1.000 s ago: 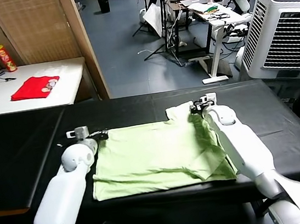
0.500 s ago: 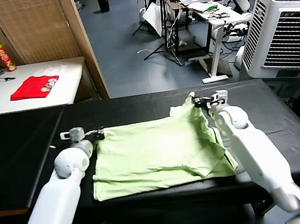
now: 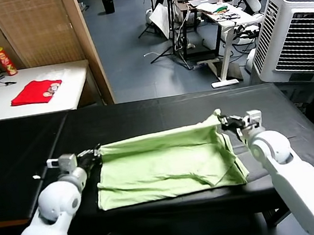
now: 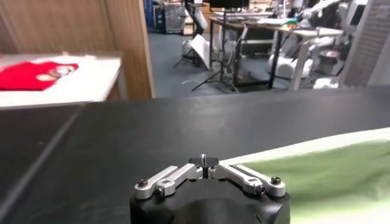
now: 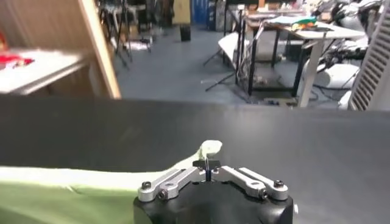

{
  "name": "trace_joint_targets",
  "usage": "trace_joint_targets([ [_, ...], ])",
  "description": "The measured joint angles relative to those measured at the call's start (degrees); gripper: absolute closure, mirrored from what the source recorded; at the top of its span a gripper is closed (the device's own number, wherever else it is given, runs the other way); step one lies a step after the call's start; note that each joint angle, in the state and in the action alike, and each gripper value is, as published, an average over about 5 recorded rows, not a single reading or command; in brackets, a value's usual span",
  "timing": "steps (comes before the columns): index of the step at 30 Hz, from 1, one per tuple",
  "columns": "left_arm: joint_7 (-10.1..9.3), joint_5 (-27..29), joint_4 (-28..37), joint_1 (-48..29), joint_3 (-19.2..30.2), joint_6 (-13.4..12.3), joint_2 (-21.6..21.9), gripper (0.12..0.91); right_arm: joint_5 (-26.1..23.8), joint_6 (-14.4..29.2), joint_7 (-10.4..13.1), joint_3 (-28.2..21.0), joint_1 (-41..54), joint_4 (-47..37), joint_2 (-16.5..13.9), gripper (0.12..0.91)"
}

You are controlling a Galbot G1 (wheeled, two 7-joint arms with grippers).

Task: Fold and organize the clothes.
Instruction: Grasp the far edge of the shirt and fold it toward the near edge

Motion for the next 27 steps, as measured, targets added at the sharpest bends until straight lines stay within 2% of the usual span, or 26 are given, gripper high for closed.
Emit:
trace_joint_targets([
  [6,0.12,3.3,-4.8,6.6,-1.6,0.0,-0.4,0.898,-0.5,-2.1,0.5,0.4,-3.5,3.1,-1.2,0.904],
  [13,-0.31,6.9,-7.4,12.3,-2.1,0.1,-1.6,0.898,-1.9,-2.6,0.5,0.6,-6.4,4.8,-1.4,0.904],
  [27,-1.38,10.1,-10.1,17.7,-2.5,-0.5,-2.5,0.898,-3.2,-3.5,0.0,1.2,-9.3,6.0,-1.8,0.897],
])
